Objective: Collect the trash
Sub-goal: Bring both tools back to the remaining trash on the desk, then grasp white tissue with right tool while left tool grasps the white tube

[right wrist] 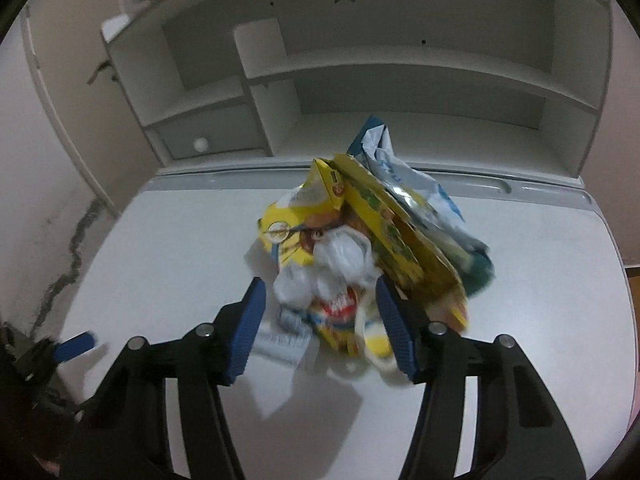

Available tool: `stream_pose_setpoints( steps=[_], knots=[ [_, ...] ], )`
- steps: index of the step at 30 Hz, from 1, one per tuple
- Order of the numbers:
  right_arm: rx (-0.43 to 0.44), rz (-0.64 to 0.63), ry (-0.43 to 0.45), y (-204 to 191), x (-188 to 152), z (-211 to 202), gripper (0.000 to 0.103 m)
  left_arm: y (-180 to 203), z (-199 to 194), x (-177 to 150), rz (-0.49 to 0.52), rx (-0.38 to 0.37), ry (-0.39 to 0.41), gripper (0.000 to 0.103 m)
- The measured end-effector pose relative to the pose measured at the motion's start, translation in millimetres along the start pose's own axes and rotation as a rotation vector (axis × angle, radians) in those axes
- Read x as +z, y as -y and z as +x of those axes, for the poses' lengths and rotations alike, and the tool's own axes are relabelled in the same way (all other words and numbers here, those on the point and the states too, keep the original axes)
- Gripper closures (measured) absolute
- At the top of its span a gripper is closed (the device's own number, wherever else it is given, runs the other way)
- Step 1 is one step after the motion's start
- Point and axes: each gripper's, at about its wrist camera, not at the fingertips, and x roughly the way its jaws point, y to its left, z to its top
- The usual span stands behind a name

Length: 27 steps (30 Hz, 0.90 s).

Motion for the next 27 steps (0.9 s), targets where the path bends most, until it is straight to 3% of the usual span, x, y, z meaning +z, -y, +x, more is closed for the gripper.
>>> stream_pose_setpoints(
  steps=[5,6,7,13,22,27],
  knots=[
    [-0.037,0.030,-0.030,0.1,12.8,25.5,0.057,-5.6,2.0,7.8,0.020,0.011,0.000,0.015],
    [-0.044,0.034,-0.028,0.3,13.5,25.5,0.063,-4.7,3.3,10.3,0.031,0.009,0.001,0.015],
    [-0.051,0.036,-0.025,-0.7,14.5,22.8,0.079,-2.8,4.9,12.8,0.046,0.008,0.000,0.015],
    [0.002,0.019,0.014,-1.9,7.4,-10.5,0.079,21.6,23.8,37.1,0.241,-0.018,0.007,0.012],
    [-0.014,0.085,0.006,37.5,-37.5,-59.8,0.079,79.3,79.3,55.5,0.589,-0.165,-0.071,0.012],
    [-0.055,0.135,-0.010,65.7,-62.2,-77.7,0.079,90.0,102.8,61.6,0.615,-0.182,-0.109,0.013]
  ],
)
